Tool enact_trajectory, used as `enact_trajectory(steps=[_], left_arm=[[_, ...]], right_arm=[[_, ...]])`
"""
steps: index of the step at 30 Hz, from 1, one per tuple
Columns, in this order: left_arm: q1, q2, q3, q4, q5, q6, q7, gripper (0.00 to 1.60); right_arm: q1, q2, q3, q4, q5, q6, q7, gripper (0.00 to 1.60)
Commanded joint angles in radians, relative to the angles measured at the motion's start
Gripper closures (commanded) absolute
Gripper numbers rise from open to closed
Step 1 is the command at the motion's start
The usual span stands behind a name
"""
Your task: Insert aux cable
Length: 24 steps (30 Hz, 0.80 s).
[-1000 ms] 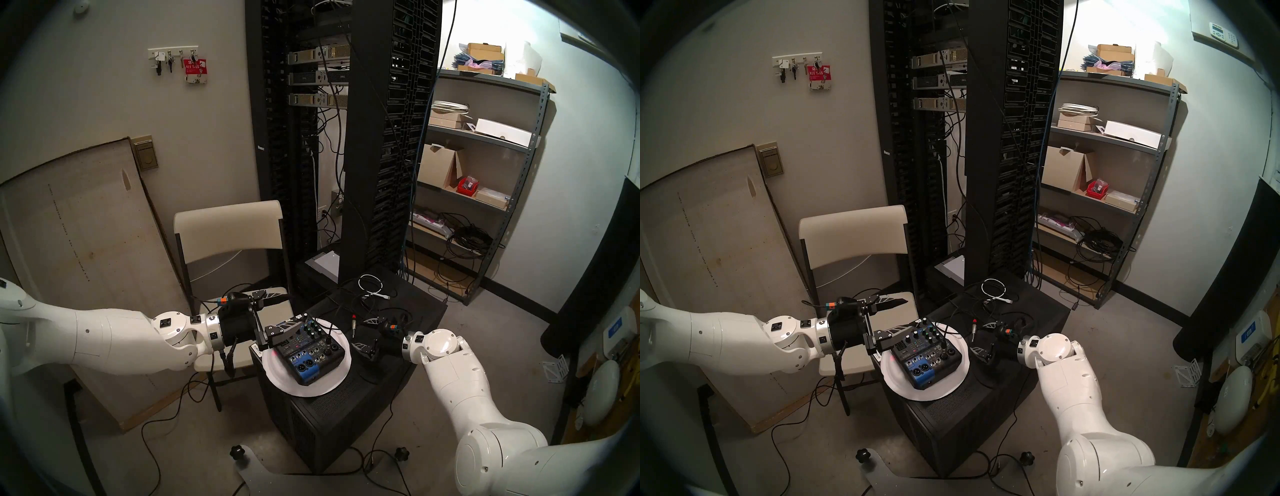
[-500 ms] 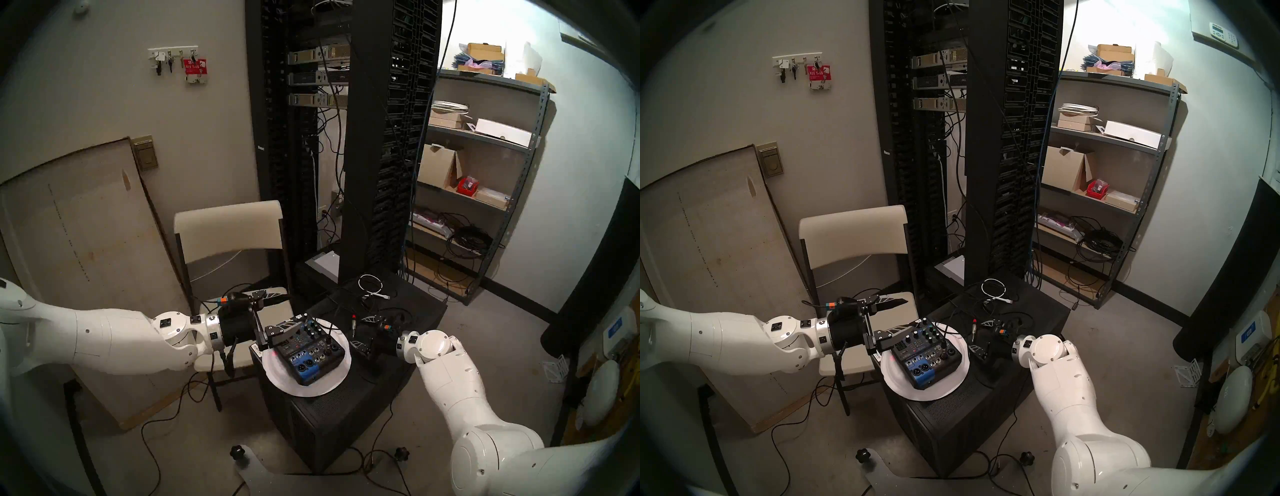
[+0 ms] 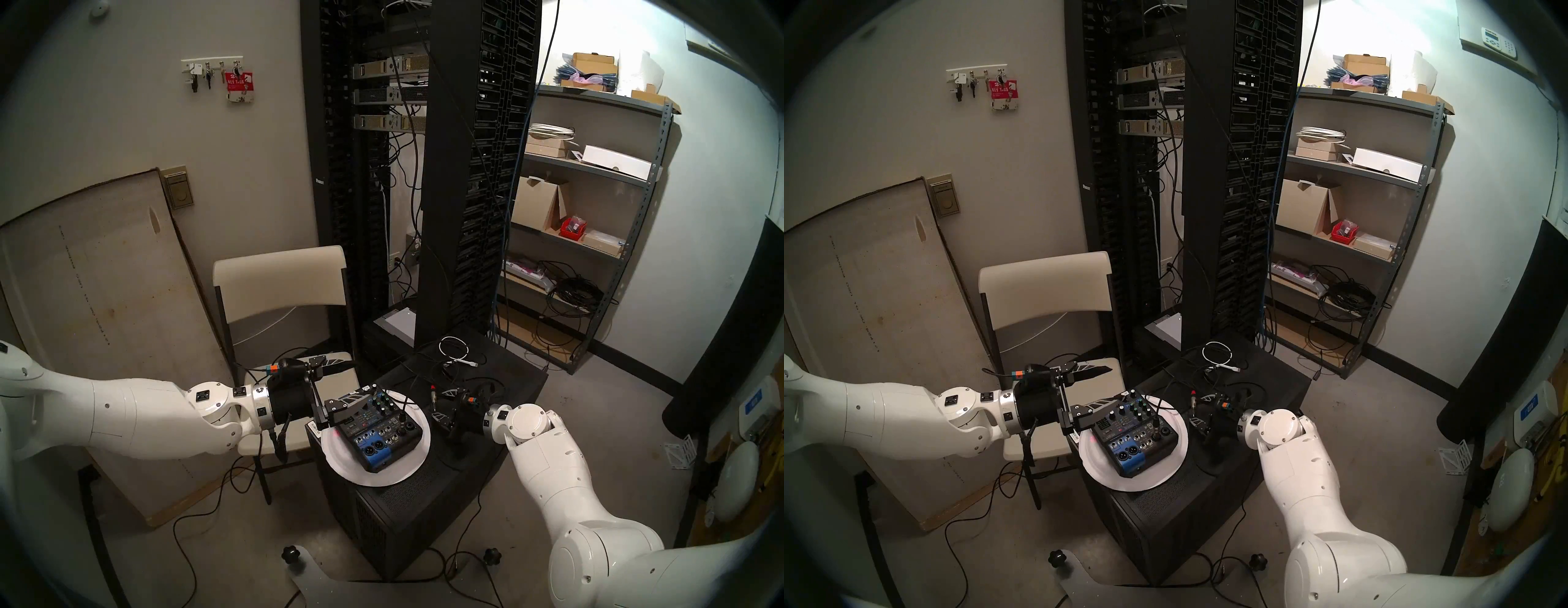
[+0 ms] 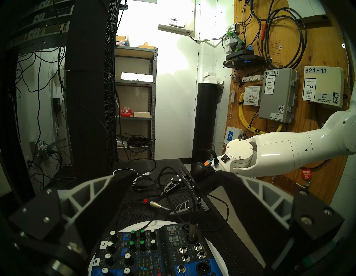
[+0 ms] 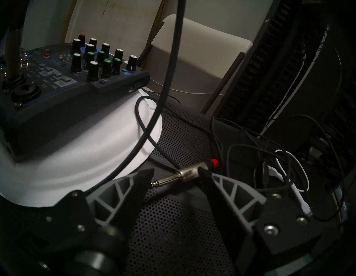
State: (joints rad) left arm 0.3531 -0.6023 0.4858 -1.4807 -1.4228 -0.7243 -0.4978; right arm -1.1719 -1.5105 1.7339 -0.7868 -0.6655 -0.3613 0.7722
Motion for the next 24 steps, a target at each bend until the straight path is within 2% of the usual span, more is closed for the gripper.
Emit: enact_trajectory(steps=[1,5,6,7,10,24], left_arm=[[-0.013,-0.001,-0.011,0.0,0.002,-0.005,0.0,0.0],[-0.013,-0.001,-0.011,0.0,0.002,-0.005,0.0,0.0],[-0.013,-0.001,-0.011,0.0,0.002,-0.005,0.0,0.0],[-0.013,-0.001,-0.011,0.0,0.002,-0.005,0.0,0.0],[-0.013,-0.001,-0.011,0.0,0.002,-0.005,0.0,0.0],[-0.013,-0.001,-0.011,0.0,0.002,-0.005,0.0,0.0]], right_arm=[[0.016,0.004,0.009,-0.016,0.0,0.011,-0.019,0.57],[0.016,0.004,0.009,-0.016,0.0,0.011,-0.019,0.57],[0.019,0.008,0.011,-0.011,0.0,0.01,-0.021,0.67],[0.019,0.008,0.011,-0.011,0.0,0.01,-0.021,0.67],[0.021,0.011,0.014,-0.008,-0.004,0.014,-0.025,0.8],[0.025,0.01,0.016,-0.001,-0.014,0.022,-0.039,0.83]])
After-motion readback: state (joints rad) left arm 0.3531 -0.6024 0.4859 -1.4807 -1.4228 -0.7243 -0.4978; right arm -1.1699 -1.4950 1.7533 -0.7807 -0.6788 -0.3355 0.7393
